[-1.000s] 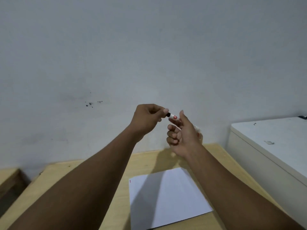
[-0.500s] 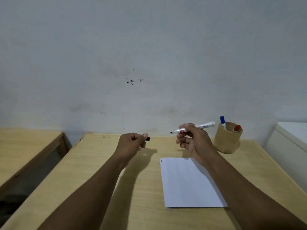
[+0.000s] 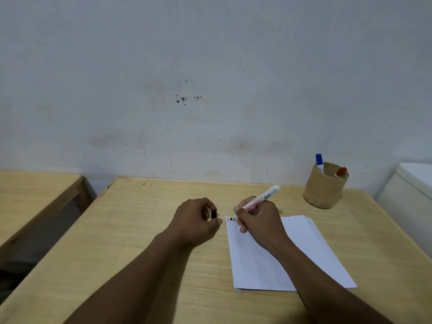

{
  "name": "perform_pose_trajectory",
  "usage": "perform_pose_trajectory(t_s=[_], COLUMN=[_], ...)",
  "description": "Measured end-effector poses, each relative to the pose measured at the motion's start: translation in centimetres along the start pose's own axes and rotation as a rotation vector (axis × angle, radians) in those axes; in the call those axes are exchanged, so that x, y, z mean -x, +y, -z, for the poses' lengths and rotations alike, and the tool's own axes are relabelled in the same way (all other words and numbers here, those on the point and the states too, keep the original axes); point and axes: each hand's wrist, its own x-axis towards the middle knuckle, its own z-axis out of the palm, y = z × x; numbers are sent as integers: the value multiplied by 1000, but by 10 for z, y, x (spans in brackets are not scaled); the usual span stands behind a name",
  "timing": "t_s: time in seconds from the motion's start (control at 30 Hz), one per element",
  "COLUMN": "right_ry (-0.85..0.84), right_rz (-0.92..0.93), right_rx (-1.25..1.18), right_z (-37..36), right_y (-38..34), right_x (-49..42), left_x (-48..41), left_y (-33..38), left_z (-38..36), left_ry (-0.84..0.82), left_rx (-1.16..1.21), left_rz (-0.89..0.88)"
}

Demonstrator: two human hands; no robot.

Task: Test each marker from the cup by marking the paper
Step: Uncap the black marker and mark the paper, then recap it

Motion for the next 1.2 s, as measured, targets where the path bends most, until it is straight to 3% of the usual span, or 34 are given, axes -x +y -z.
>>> perform_pose_trajectory(t_s=[0.17, 0.47, 0.6, 0.83, 1.07, 1.2], right_ry=[-6, -54, -4, 170, 140, 155], right_rz=[37, 65, -40, -362, -269, -211], right_rx=[138, 224, 24, -643, -718, -755], right_z=[0, 0, 2, 30, 87, 114], right_y=[1, 5, -3, -29, -78, -96], right_x=[4, 3, -1, -24, -28, -23], left_x=[5, 5, 3, -5, -52, -72], left_y=[-12, -12, -13, 4, 72, 123], left_z=[-5, -5, -4, 2, 24, 20], left_ry=[-2, 12, -5, 123, 66, -89], left_rx=[-127, -144, -111, 192, 637, 834], left_rz=[-93, -87, -75, 48, 75, 23])
